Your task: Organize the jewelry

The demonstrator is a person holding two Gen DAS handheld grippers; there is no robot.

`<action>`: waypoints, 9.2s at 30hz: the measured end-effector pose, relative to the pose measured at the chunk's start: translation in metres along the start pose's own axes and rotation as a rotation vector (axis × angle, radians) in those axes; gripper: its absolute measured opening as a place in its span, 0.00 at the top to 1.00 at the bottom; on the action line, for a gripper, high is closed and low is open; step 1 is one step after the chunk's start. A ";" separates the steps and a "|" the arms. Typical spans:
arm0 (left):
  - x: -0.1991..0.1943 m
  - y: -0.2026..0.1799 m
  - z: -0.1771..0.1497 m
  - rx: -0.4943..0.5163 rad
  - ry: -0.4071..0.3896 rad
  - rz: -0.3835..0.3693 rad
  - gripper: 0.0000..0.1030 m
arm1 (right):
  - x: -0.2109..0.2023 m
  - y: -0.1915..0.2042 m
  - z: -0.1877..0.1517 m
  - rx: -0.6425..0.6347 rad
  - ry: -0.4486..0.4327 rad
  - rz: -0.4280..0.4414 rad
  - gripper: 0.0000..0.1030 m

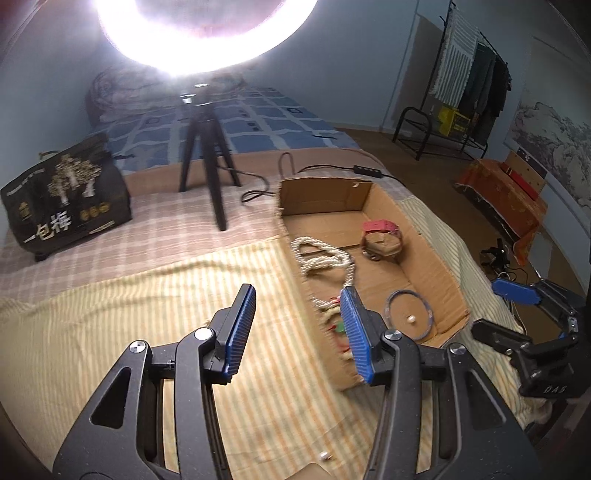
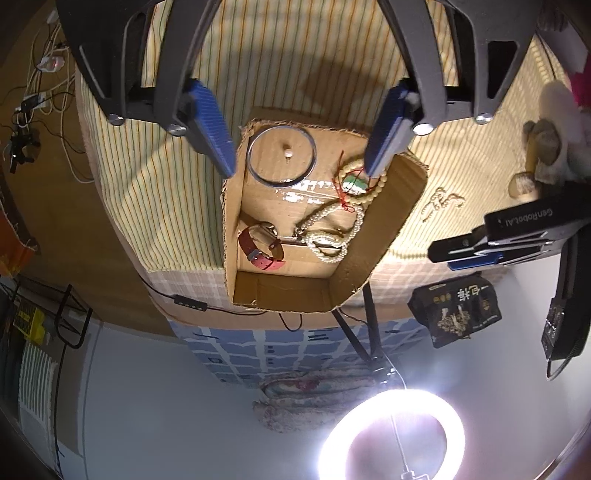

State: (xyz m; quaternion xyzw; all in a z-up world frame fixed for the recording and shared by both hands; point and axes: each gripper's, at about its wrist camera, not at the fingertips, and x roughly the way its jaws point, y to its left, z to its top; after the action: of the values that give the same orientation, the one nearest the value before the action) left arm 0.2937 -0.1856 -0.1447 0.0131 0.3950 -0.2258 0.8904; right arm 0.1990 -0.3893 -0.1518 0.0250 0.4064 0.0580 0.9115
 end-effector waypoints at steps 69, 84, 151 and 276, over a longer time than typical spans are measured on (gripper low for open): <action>0.079 0.078 -0.072 -0.120 0.113 0.271 0.83 | 0.069 0.140 -0.080 -0.280 0.171 0.177 0.74; 0.056 0.088 -0.077 -0.131 0.091 0.234 0.92 | 0.066 0.132 -0.079 -0.221 0.186 0.211 0.93; 0.019 -0.062 -0.010 0.025 -0.047 0.008 0.92 | 0.028 -0.015 0.023 -0.064 -0.018 -0.001 0.93; -0.181 -0.065 -0.038 0.196 -0.299 0.123 0.17 | -0.156 0.059 0.035 -0.037 -0.318 -0.092 0.20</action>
State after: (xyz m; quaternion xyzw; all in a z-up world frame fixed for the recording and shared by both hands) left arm 0.1339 -0.1656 -0.0322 0.0901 0.2328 -0.2077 0.9458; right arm 0.1171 -0.3506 -0.0079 -0.0016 0.2565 0.0193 0.9664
